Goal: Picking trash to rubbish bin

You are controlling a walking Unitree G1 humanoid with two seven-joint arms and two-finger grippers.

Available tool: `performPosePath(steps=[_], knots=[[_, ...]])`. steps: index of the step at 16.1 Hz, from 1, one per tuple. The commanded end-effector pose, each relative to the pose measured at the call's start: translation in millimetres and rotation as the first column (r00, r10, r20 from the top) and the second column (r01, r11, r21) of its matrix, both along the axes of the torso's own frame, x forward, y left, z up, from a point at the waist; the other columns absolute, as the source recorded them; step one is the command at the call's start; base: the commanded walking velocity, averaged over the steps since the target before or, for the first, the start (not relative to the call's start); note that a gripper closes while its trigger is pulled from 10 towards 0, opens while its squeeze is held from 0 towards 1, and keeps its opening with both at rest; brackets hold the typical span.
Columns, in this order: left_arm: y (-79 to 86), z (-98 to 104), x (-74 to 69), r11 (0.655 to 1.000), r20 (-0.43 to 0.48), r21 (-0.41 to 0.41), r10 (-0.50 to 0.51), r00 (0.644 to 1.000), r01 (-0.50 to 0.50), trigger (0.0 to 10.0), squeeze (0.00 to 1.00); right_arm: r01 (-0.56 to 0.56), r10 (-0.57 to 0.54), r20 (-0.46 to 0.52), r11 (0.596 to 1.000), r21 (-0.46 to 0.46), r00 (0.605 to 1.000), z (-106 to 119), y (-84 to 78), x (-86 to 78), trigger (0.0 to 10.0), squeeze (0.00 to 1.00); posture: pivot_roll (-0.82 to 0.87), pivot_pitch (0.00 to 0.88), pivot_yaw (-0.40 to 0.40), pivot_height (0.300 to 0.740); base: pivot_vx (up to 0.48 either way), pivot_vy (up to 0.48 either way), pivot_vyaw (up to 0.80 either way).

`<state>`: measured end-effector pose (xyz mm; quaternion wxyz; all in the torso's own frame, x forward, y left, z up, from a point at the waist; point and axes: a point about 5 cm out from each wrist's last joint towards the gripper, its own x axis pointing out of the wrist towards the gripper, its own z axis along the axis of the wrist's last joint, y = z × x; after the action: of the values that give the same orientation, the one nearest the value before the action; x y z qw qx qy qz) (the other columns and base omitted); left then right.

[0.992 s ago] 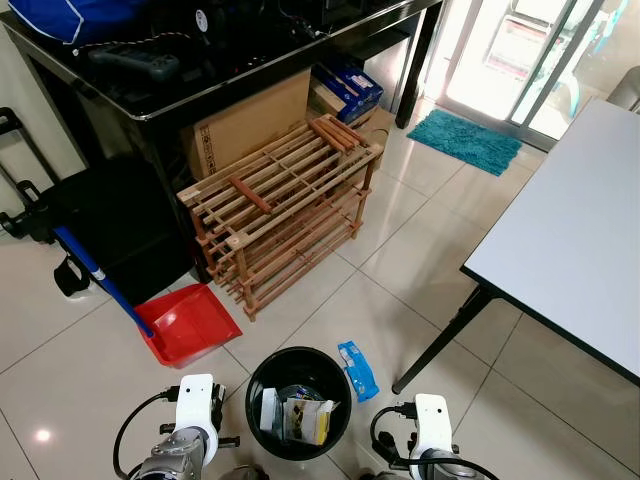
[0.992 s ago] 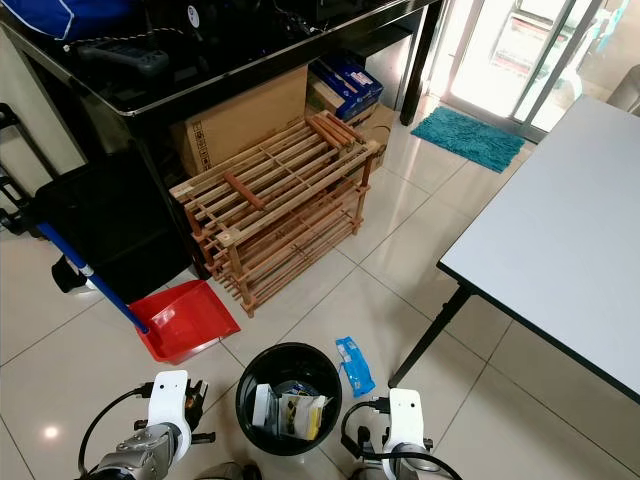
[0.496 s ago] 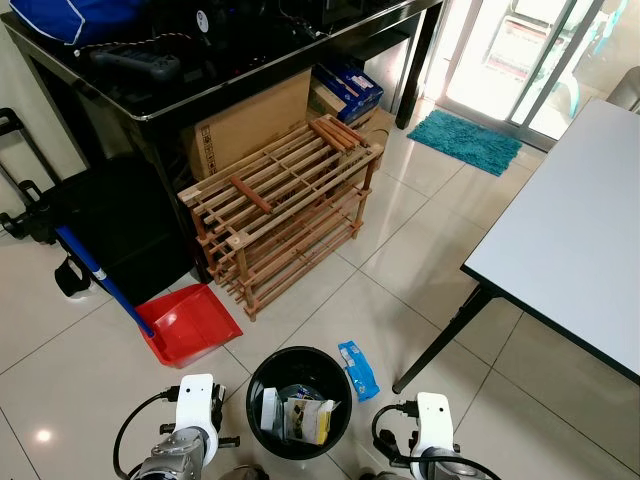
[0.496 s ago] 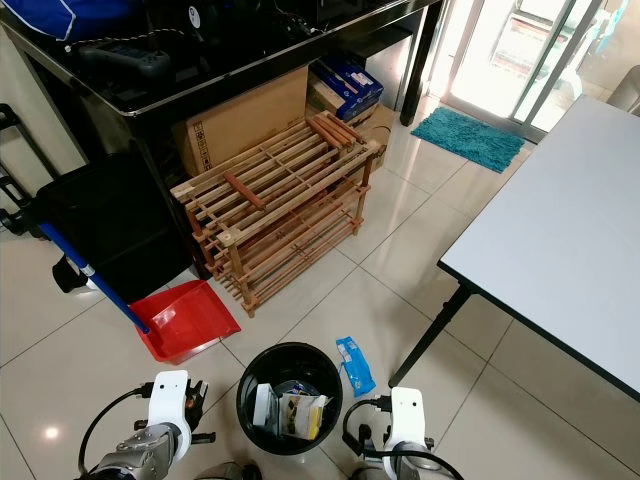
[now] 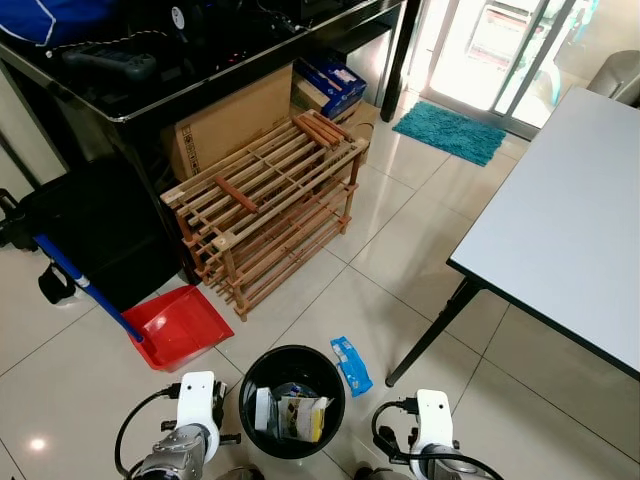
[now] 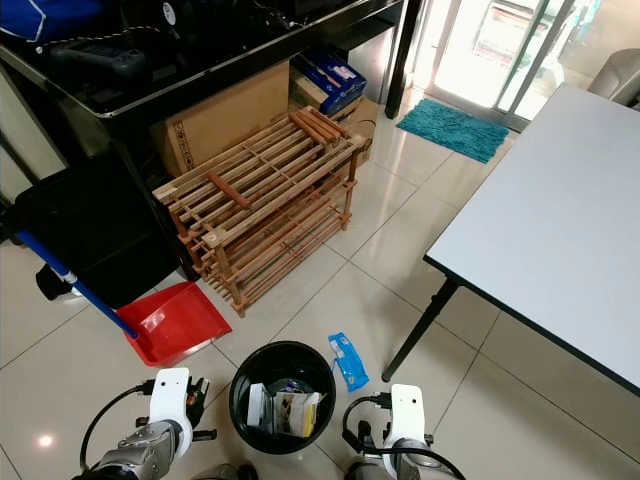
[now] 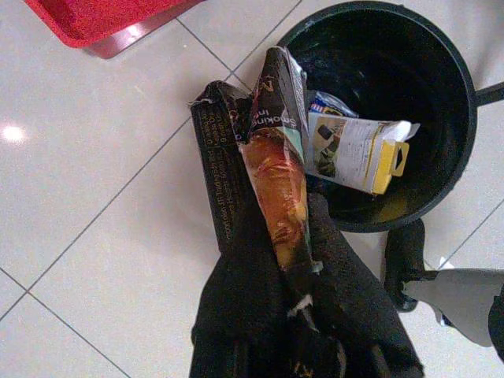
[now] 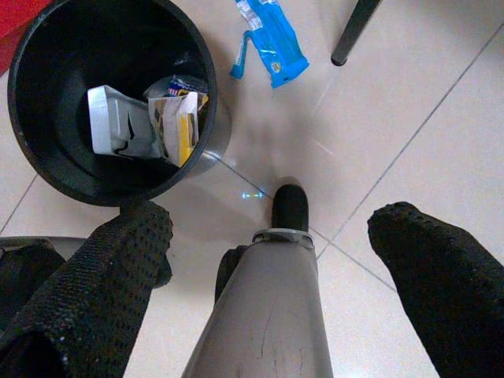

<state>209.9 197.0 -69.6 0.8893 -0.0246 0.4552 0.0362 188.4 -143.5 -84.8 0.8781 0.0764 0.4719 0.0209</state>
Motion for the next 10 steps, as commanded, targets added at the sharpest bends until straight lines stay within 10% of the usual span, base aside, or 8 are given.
performPosePath(steps=[1,10], knots=[[0.7,-3.7,-6.5,1.0,-0.028,0.002,0.004,1.0,-0.004,10.0,0.0,0.009,-0.009,-0.015,1.0,0.002,1.0,-2.4,-1.3,-4.9,10.0,0.0,0.0,0.134,-0.03,0.74,0.0,0.0,0.0],[1.4,-3.8,-6.8,1.0,-0.031,0.004,0.001,1.0,-0.001,10.0,0.0,0.007,-0.007,-0.02,1.0,0.004,1.0,-3.2,-0.9,-6.6,10.0,0.0,0.0,0.139,-0.026,0.74,0.182,0.0,0.0]])
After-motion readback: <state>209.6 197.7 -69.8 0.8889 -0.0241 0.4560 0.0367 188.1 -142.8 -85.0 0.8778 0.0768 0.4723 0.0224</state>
